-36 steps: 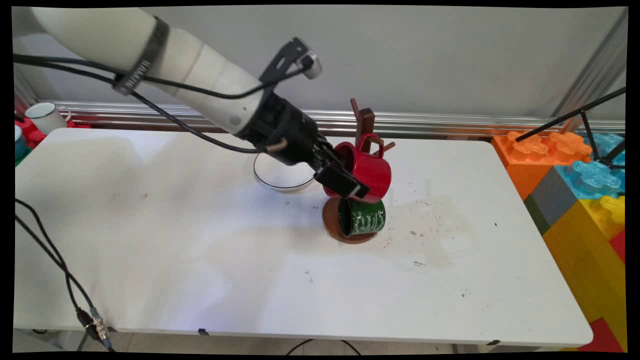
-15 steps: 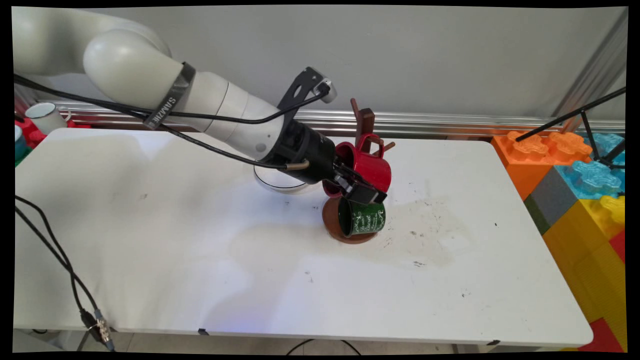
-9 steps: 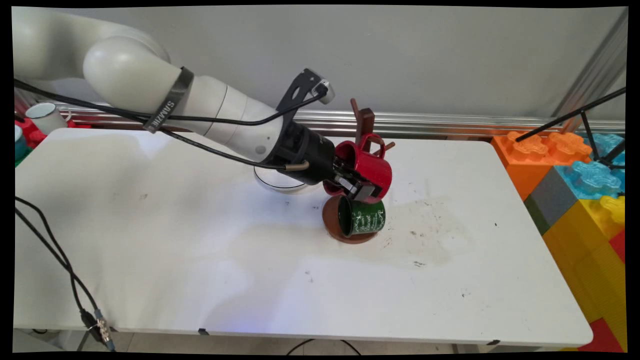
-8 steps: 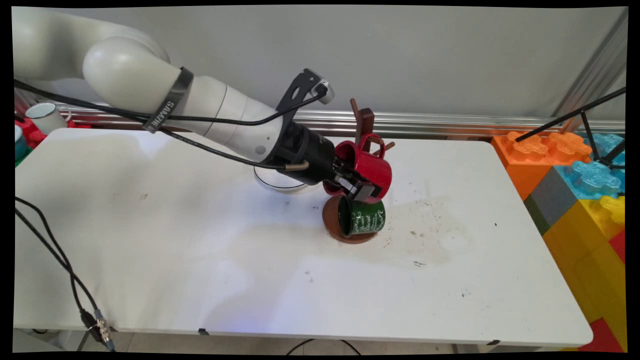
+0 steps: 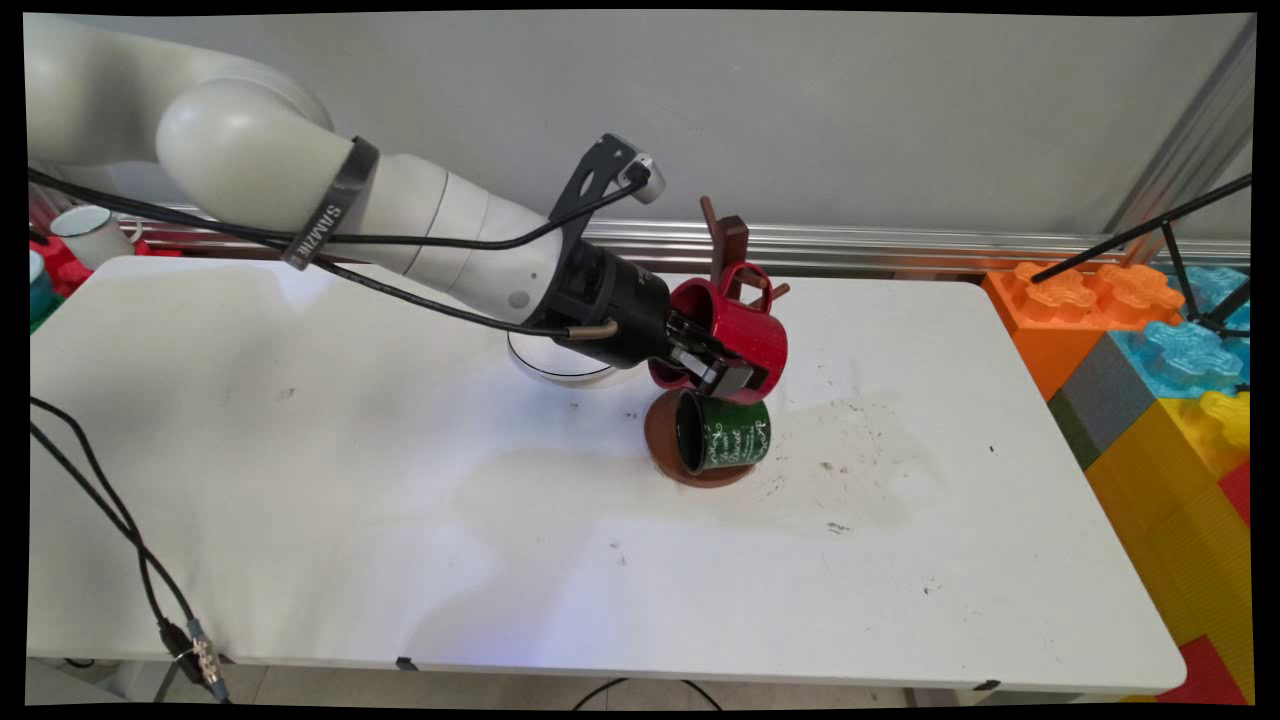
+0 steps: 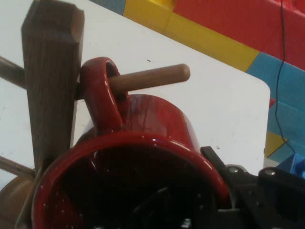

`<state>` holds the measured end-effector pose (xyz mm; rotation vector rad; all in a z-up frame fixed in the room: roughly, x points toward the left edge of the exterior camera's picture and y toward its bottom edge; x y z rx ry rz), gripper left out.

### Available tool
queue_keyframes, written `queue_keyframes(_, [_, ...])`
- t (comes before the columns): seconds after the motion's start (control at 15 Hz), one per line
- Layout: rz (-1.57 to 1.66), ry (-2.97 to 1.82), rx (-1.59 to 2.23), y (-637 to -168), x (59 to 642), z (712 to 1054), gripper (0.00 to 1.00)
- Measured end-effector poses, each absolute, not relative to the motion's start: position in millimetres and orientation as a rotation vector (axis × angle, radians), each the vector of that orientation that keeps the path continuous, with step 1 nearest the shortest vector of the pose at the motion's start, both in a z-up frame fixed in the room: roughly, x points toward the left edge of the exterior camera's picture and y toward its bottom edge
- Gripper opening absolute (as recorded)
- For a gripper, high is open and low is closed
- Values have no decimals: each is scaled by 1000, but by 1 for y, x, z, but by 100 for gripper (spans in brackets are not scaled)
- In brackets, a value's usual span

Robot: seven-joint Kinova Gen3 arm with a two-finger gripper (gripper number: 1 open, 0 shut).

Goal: Place the picked object on the table

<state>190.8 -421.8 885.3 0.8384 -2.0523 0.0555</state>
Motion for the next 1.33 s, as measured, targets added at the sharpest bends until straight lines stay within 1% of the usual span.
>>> queue_keyframes(0.53, [36,-2033,771,-410,187,896,0])
queue_keyframes(1.33, [12,-2047,651,-375,191,913,0])
